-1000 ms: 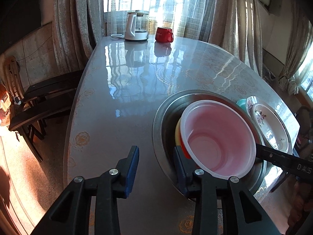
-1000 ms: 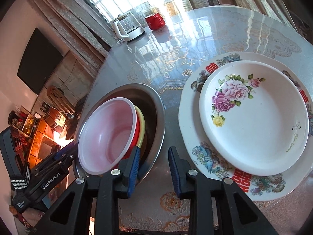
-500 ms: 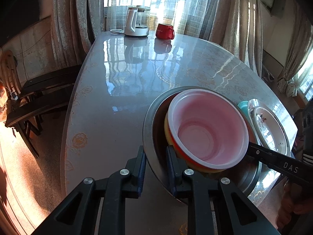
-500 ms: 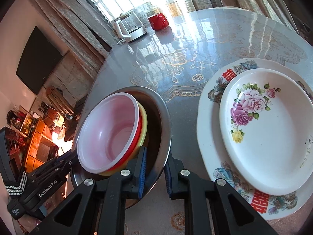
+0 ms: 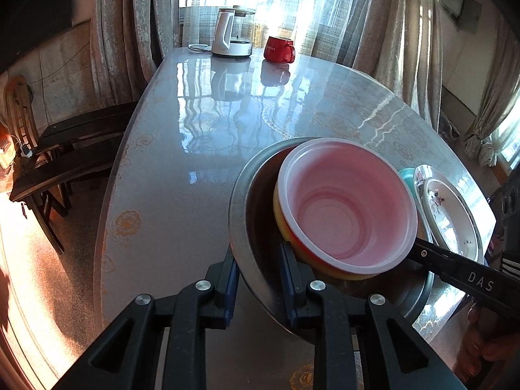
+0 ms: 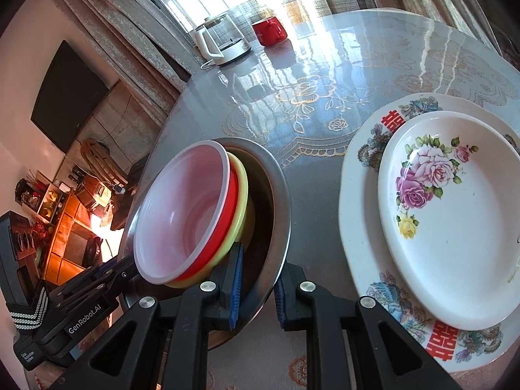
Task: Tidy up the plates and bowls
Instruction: 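Lift the nested steel bowl with both tools and carry it toward the plate stack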
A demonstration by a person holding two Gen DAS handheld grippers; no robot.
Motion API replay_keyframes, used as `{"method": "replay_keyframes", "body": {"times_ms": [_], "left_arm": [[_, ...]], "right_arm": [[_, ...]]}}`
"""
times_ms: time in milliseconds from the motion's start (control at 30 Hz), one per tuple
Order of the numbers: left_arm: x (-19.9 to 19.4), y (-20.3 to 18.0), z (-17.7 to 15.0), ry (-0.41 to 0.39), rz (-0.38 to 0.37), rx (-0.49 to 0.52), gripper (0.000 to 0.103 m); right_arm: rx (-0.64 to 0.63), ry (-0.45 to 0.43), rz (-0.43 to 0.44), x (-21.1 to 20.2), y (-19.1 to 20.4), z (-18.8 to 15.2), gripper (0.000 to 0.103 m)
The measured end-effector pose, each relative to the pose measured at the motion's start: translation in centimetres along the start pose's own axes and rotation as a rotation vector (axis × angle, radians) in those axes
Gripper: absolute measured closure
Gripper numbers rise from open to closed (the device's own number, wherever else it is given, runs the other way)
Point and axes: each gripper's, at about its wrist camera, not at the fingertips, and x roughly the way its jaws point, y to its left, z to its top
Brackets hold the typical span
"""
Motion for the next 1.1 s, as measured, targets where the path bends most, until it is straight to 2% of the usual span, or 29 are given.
{"method": "replay_keyframes", "body": {"times_ms": [667, 767, 1100], "left_arm": [[0.04, -0.38, -0.49, -0.076, 0.086, 0.012, 0.074], [0.11, -0.32, -0.57, -0.085, 0.08, 0.003, 0.078], [-0.09, -0.24, -0.81, -0.103, 0.087, -0.007, 0.079]], "right_arm": [[-0.07, -0.006, -0.053, 0.53, 0.72, 0.3, 0.083], [-0.077, -0.014, -0.048, 0.53, 0.69, 0.34, 0.084], [-0.064, -0.041, -0.008, 0.39, 0.2, -0.08, 0.085]]}}
